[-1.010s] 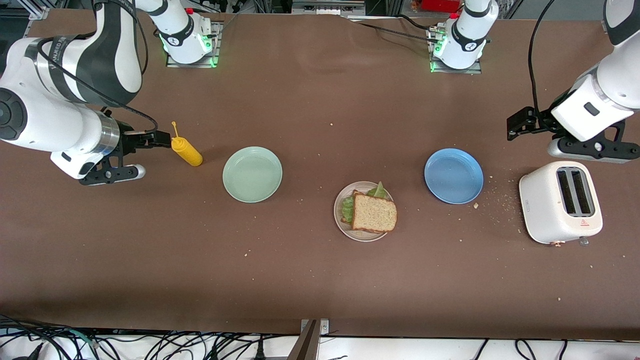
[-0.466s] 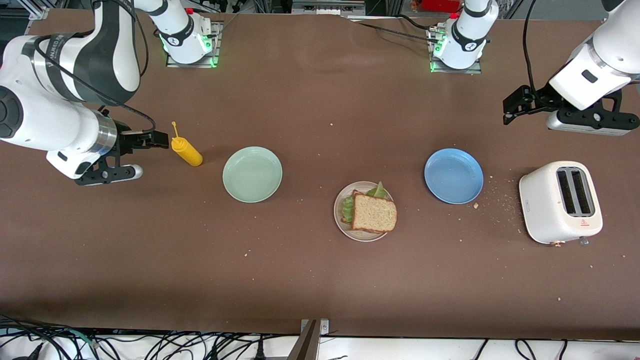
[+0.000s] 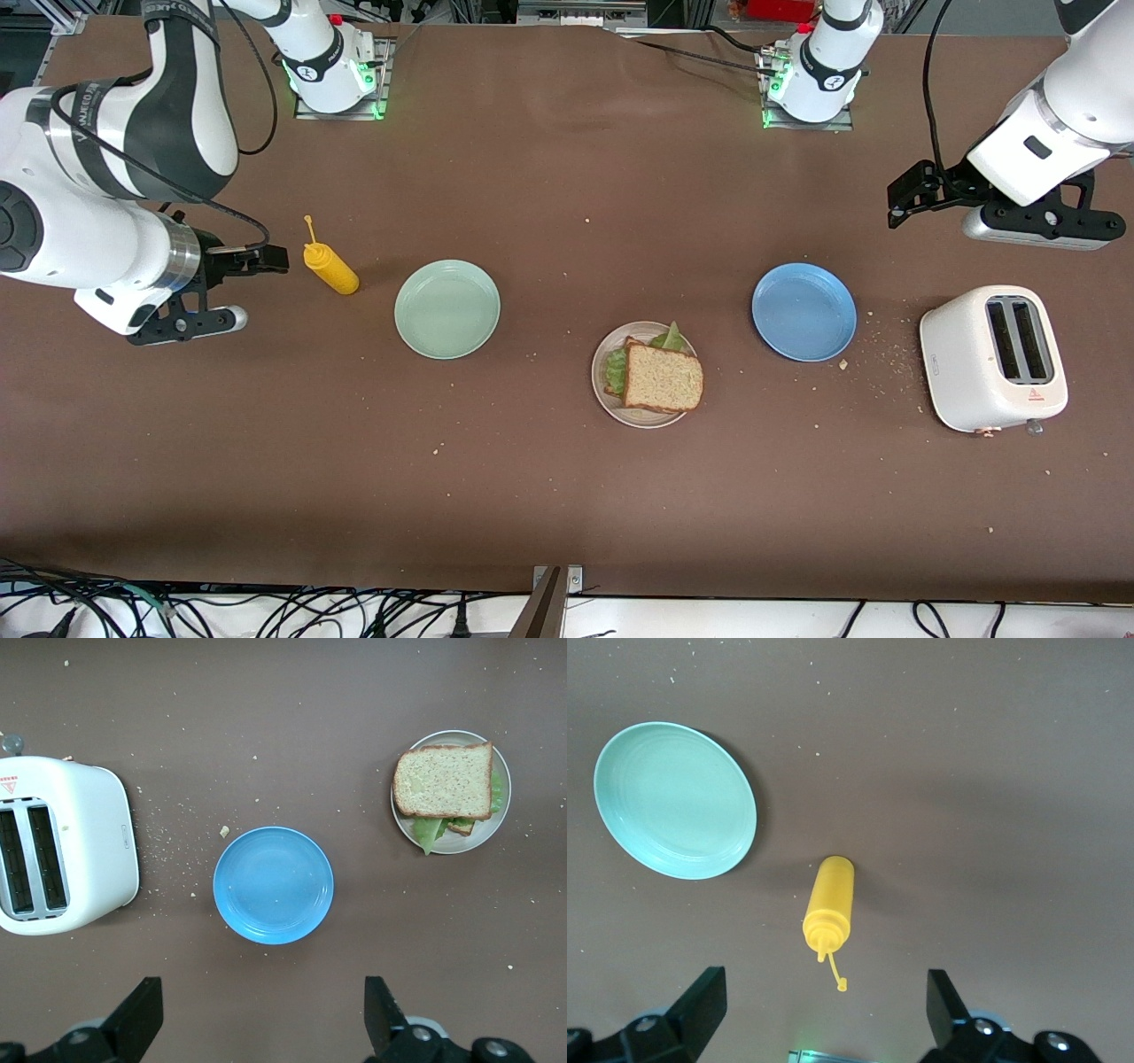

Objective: Make sandwich in beige plate with both arms

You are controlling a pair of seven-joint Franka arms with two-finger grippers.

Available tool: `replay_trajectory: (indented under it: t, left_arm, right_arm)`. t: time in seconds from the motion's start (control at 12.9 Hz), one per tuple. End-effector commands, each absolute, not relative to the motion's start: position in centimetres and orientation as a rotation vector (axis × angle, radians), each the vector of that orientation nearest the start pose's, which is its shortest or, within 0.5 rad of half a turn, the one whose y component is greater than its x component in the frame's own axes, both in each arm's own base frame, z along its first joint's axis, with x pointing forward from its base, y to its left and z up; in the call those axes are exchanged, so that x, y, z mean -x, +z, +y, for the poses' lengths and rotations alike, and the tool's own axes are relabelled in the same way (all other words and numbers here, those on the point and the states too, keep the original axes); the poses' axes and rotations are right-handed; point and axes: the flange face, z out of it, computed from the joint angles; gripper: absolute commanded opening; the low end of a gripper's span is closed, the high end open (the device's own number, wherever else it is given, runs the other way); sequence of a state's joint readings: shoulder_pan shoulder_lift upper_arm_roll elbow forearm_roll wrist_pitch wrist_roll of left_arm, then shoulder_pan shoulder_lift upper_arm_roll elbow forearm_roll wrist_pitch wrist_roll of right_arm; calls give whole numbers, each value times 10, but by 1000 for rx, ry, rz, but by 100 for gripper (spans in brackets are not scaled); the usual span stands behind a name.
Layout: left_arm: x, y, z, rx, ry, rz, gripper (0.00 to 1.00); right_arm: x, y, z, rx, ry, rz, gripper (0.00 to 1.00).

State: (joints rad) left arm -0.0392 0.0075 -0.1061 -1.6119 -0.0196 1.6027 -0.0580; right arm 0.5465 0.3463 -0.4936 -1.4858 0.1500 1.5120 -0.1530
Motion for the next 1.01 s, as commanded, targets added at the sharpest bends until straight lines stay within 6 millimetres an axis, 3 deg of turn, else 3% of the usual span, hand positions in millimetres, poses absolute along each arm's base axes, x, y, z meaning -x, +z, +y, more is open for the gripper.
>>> replay_trajectory:
  t: [0.0,0.31,0.39,0.93]
  left_arm:
    - [-554,608,-83,3168,24,125,100]
    - [-554,607,-82,3168,27,123,100]
    - [-554,607,-82,3168,29,123,100]
    - [-554,607,-81,3169,39,118,100]
  right_arm:
    - [-614,494,67,3093,391,-301,100]
    - [-596,528,47,3141,329,-207,99]
    - [-590,535,34,3146,312,-184,99]
    - [-582,545,36,3164,262,-156,99]
